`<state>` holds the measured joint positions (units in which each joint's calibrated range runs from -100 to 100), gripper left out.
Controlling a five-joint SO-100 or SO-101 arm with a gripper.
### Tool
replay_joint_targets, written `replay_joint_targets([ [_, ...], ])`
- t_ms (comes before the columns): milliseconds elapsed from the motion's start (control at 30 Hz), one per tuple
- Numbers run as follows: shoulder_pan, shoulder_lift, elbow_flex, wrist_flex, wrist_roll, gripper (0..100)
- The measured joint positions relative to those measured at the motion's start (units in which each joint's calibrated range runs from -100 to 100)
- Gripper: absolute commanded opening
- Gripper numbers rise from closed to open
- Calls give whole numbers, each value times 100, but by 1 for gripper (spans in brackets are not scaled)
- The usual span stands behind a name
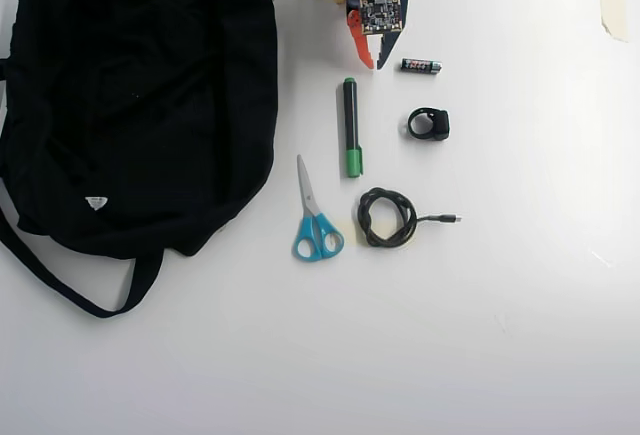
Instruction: Put the green marker into the black bag
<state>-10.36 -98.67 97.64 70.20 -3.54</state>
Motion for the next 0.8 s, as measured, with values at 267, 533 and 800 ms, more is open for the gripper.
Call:
replay_joint_targets([
  [267, 0, 274, -503, -1314, -5, 2],
  [533, -118, 2017, -1903, -2894, -5, 2],
  [800, -118, 4143, -3396, -4483, -5, 3],
])
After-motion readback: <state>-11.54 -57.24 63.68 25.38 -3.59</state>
